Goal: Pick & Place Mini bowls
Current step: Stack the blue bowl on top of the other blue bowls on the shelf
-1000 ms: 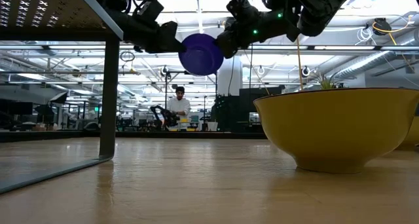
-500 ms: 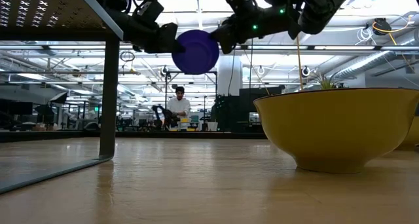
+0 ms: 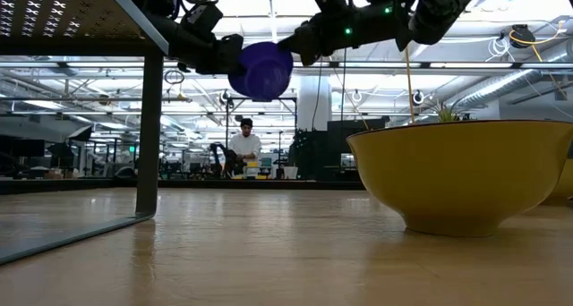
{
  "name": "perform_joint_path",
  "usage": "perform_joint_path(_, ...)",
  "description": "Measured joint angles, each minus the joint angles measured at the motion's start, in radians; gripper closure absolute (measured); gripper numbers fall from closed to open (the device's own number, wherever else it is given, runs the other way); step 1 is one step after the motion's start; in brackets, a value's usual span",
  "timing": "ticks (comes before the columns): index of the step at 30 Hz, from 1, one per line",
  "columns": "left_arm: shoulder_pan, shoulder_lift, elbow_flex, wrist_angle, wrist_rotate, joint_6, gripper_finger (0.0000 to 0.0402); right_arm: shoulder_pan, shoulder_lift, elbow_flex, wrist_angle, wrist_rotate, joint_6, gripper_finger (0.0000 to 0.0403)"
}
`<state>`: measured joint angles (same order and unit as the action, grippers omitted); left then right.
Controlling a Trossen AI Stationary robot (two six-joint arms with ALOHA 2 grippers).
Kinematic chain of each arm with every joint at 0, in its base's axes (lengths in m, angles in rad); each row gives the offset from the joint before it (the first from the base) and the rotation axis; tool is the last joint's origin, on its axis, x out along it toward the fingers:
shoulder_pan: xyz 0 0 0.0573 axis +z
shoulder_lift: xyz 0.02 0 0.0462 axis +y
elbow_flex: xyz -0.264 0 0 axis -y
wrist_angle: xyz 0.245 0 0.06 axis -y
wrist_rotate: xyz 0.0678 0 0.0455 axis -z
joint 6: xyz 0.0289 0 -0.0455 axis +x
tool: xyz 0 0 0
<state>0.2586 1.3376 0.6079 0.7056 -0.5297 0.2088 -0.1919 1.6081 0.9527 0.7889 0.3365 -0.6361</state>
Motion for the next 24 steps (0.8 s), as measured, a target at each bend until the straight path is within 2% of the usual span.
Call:
perform_joint_path(5, -0.011, -0.046, 0.017, -0.054, -0.051, 0.026, 0.0394, 0.001, -0.002, 0.0, -0.036, 0.036, 0.044, 0.036)
perform_joint_path(9, -0.027, -0.121, 0.087, -0.233, -0.11, 0.023, 0.0396, 0.0, -0.002, 0.0, -0.062, 0.042, 0.031, 0.0324)
perform_joint_path(13, -0.051, -0.204, 0.21, -0.533, -0.116, -0.062, 0.0396, -0.006, -0.001, -0.005, -0.105, 0.085, 0.036, 0.0287)
perform_joint_path(15, -0.074, -0.237, 0.296, -0.763, -0.101, -0.141, 0.0398, -0.011, 0.002, -0.005, -0.128, 0.108, 0.042, 0.0271)
perform_joint_path(20, -0.173, -0.25, 0.586, -1.283, -0.095, -0.372, 0.0398, -0.031, -0.001, -0.004, -0.153, 0.116, 0.054, 0.0249)
perform_joint_path(22, -0.219, -0.247, 0.705, -1.436, -0.082, -0.456, 0.0398, -0.045, 0.0, -0.004, -0.156, 0.126, 0.069, 0.0246)
perform_joint_path(24, -0.258, -0.236, 0.805, -1.568, -0.019, -0.529, 0.0398, -0.055, -0.001, -0.004, -0.147, 0.12, 0.078, 0.0245)
